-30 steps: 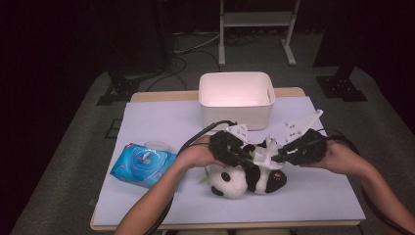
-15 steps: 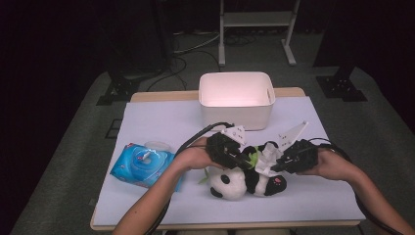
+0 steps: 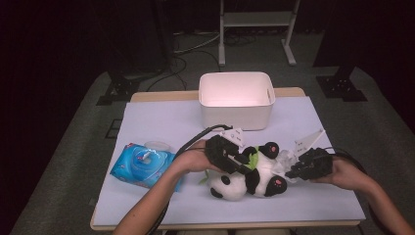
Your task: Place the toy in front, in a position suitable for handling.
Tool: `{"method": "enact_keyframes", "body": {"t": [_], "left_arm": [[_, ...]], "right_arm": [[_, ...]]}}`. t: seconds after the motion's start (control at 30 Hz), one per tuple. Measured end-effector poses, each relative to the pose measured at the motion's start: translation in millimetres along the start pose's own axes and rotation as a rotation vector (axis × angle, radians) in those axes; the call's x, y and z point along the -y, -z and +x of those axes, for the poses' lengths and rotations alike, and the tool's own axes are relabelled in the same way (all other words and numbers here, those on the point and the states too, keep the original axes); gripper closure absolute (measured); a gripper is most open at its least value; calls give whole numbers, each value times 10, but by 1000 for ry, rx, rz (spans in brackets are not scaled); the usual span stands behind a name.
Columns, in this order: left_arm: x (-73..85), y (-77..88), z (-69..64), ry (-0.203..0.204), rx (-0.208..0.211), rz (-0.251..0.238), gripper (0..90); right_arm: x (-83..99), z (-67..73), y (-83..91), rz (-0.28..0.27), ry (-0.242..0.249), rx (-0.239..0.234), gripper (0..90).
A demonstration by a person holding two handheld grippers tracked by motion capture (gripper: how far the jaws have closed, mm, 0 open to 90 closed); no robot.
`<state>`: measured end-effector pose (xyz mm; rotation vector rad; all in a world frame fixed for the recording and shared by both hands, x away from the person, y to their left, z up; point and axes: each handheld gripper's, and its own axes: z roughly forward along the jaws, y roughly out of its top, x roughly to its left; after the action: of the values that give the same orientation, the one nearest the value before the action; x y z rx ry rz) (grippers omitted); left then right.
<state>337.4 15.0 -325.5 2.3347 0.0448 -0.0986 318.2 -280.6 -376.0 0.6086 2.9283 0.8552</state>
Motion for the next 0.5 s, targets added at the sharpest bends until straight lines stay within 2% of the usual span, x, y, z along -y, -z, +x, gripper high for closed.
{"method": "enact_keyframes", "body": {"t": [0.17, 0.23, 0.27, 0.3, 0.37, 0.4, 0.5], "left_arm": [[24, 92, 2, -2, -16, -32, 581], [32, 112, 7, 4, -25, -39, 561], [45, 140, 14, 7, -35, -46, 543], [61, 176, 26, 15, -53, -53, 534], [73, 196, 31, 21, -58, -63, 520], [102, 229, 37, 36, -69, -73, 494], [145, 255, 40, 38, -79, -72, 477]], "right_arm": [[276, -91, -1, 11, -77, 16, 813], [336, -107, -3, 15, -88, 19, 810], [466, -146, 6, 8, -120, 23, 797], [503, -155, 8, 4, -129, 24, 797], [547, -168, 11, 0, -135, 30, 795], [629, -178, 18, -5, -163, 36, 778], [690, -192, 17, -11, -178, 43, 753]]}}
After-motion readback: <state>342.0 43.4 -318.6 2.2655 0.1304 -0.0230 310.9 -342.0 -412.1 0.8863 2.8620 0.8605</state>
